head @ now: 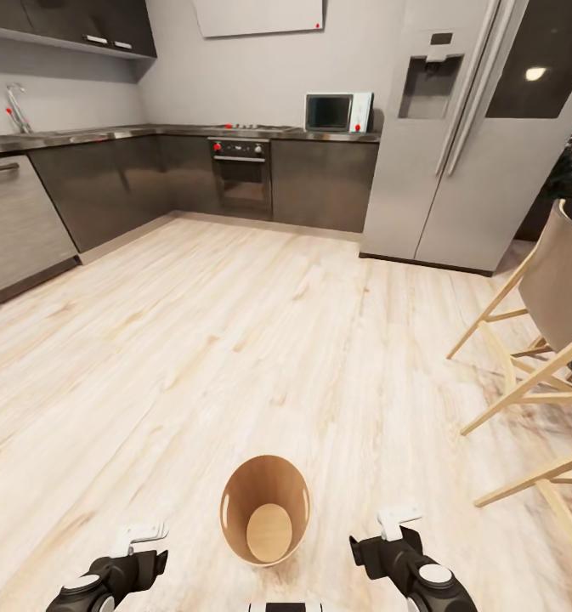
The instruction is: Put the three can of soda from the living room inside the tash can in the kitchen.
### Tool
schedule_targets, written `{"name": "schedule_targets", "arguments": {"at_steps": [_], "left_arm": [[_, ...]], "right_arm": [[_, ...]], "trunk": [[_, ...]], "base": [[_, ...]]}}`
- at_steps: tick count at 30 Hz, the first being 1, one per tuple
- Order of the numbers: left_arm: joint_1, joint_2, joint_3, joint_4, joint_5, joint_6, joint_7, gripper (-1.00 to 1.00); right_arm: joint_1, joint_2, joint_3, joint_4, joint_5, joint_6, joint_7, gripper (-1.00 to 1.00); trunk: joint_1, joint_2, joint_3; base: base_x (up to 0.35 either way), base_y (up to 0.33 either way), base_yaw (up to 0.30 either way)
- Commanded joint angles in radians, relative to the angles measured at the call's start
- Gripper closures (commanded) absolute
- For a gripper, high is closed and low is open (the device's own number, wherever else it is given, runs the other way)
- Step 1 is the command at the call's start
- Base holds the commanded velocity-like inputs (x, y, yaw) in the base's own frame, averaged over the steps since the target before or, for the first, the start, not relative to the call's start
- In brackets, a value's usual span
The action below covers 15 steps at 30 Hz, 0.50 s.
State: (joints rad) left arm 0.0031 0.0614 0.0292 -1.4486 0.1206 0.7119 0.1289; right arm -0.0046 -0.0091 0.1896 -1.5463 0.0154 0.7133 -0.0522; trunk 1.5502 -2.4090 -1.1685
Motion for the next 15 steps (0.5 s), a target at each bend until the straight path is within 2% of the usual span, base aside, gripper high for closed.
{"name": "schedule_targets", "arguments": {"at_steps": [1,9,15], "left_arm": [[0.000,0.000,0.000,0.000,0.000,0.000,0.000,-1.00],[0.000,0.000,0.000,0.001,0.000,0.000,0.001,-1.00],[0.000,0.000,0.000,0.001,0.000,0.000,0.001,-1.00]], "right_arm": [[0.000,0.000,0.000,0.000,0.000,0.000,0.000,-1.00],[0.000,0.000,0.000,0.000,0.000,0.001,-0.001,-1.00],[0.000,0.000,-0.001,0.001,0.000,0.000,-0.001,-1.00]], "trunk": [[0.000,0.000,0.000],[0.000,0.000,-0.001],[0.000,0.000,-0.005]], "base": [[0.000,0.000,0.021],[0.000,0.000,0.007],[0.000,0.000,0.160]]}}
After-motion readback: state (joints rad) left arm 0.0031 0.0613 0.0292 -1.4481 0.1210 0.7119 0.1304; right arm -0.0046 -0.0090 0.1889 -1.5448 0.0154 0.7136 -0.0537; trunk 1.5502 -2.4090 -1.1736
